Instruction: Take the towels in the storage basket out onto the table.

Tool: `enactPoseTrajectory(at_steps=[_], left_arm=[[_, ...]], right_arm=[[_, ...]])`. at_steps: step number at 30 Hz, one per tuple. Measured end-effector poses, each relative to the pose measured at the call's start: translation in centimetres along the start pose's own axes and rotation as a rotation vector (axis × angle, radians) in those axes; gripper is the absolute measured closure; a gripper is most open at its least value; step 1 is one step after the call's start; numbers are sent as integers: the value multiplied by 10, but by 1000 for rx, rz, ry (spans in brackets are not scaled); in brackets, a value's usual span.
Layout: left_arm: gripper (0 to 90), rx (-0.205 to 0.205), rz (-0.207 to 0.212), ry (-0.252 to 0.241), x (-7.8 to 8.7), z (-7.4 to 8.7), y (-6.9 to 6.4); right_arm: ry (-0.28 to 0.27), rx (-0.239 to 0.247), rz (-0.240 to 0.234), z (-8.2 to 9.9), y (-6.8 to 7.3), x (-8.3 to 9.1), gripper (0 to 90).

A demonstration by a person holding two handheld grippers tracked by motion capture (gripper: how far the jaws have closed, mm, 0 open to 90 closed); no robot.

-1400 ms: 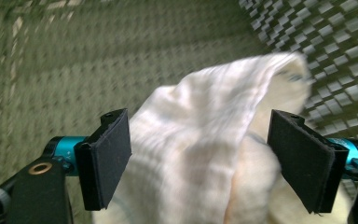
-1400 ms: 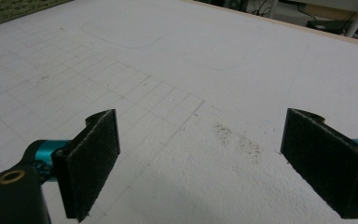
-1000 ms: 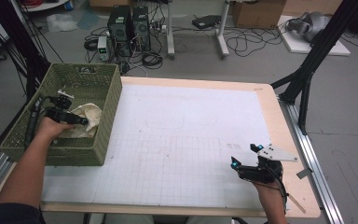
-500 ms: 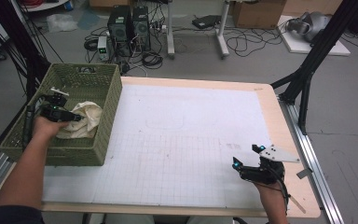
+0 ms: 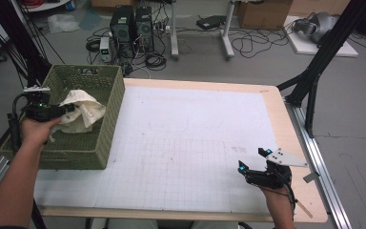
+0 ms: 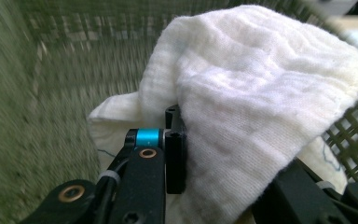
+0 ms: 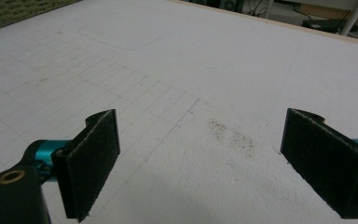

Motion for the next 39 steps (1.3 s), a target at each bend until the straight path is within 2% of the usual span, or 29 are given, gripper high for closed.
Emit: enactPoseTrajectory(at_steps=[3,10,15,17,25,31,35,39], left_arm=[[750,-1,7,-65,11,-5,-2],[750,-25,34,-146,34,-13,-10],[750,-38,67,-232,57,-28,-20],[750,-48,85,-262,65,-33,-27],[749,-130,132,-356,85,-45,-59],[749,-148,183,-441,96,-51,-80],[749,-164,222,-479,101,-53,-93],[749,-198,266,-491,104,-53,-111]], right_arm=[[-2,1,1,-1,1,0,110],[-1,0,-1,-1,2,1,109],[-1,3,-2,-2,3,0,110],[-4,6,-2,-3,3,0,109],[-8,6,-4,-4,5,1,109],[-15,9,-3,-5,4,1,109],[-11,6,-3,-5,4,2,110],[-13,10,-3,-5,4,2,109]])
Point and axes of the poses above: each handheld gripper's, and its own axes: x roughly backward along the jaws, z roughly out of its underside, y roughly to its left, the point moved 7 cm from there along -x, roughly forward along the jaws, and after that the axes turned 11 degrees about y, right-handed, at the moved point
